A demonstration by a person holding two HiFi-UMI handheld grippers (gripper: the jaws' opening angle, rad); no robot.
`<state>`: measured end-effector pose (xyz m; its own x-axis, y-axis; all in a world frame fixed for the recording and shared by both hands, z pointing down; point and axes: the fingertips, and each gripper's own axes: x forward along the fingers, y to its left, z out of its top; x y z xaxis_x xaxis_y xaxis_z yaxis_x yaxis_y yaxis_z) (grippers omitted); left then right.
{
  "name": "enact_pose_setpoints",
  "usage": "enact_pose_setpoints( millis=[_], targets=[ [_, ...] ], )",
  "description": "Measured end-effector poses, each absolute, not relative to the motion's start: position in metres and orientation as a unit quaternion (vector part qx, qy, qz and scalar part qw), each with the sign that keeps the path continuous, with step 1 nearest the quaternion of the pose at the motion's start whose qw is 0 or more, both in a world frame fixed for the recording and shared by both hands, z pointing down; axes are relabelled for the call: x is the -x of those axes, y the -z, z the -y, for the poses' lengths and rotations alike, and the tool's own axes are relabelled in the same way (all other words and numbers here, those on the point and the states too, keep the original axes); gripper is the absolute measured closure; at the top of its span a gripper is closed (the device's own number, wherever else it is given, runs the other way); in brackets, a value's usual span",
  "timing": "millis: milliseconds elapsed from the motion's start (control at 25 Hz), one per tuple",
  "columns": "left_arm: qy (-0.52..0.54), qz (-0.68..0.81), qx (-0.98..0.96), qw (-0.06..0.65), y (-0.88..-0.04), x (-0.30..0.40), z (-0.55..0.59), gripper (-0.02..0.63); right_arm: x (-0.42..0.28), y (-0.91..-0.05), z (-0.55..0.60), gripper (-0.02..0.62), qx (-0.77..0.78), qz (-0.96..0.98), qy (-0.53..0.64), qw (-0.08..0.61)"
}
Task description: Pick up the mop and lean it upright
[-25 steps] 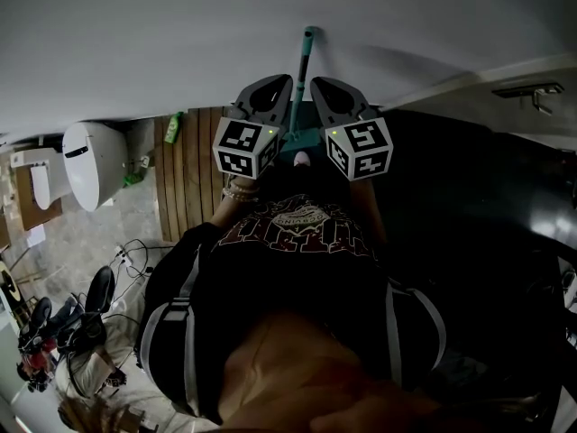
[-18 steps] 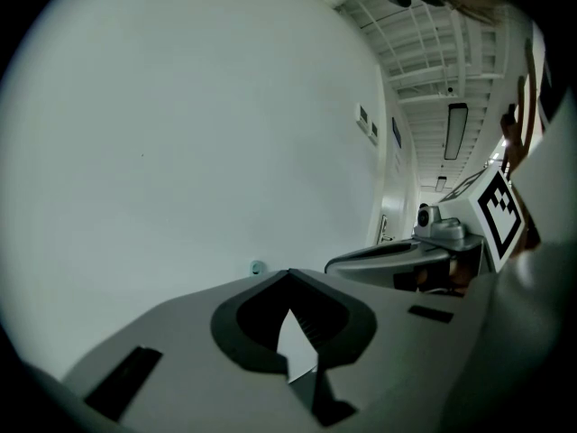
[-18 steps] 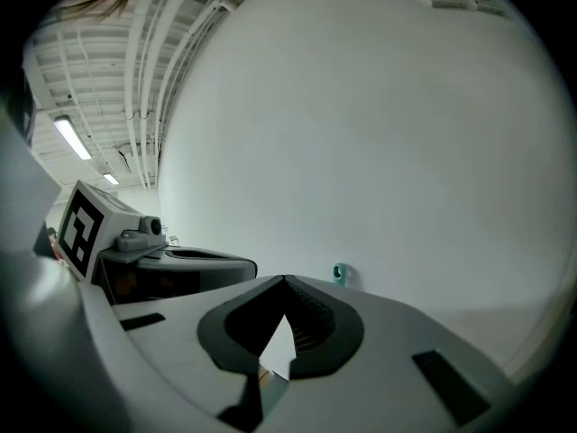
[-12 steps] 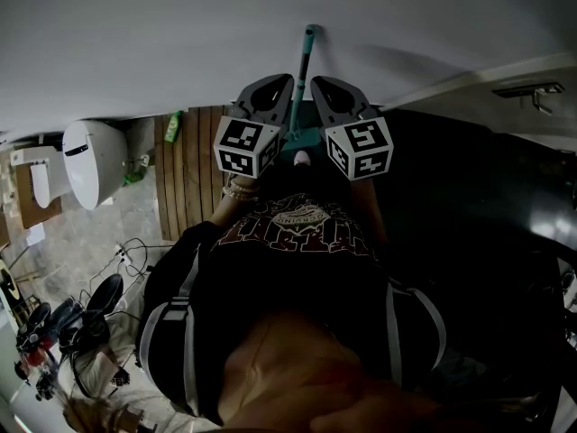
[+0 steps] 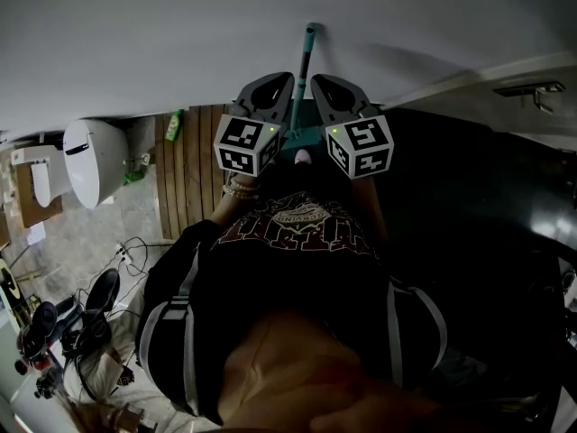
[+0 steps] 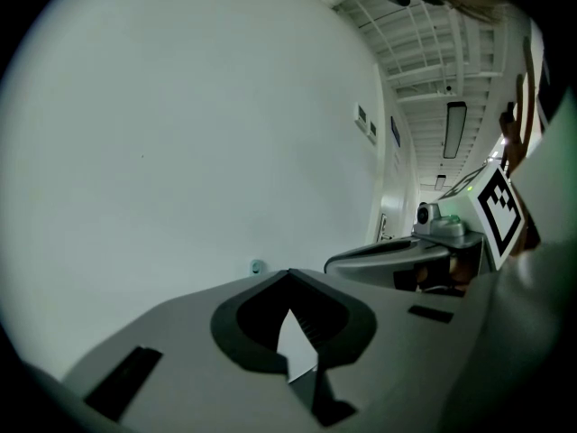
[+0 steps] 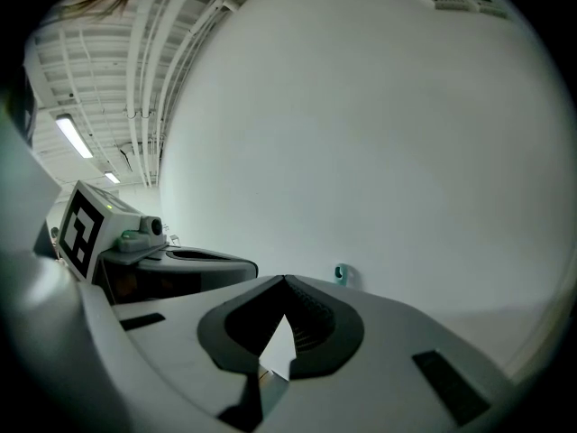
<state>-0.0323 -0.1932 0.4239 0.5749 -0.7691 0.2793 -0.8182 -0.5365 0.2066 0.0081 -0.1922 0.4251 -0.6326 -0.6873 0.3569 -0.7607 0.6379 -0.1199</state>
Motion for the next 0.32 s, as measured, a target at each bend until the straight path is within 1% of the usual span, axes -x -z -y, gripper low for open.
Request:
enact_pose_setpoints(
  millis=[320],
  targets=[
    [-0.077, 0.454, -0.873, 0.163, -0.4244, 0.0318, 0.1925, 0.560, -0.0075, -0.4262, 0.1923, 0.577, -0.403, 0.894, -0.131, 0.146]
  ],
)
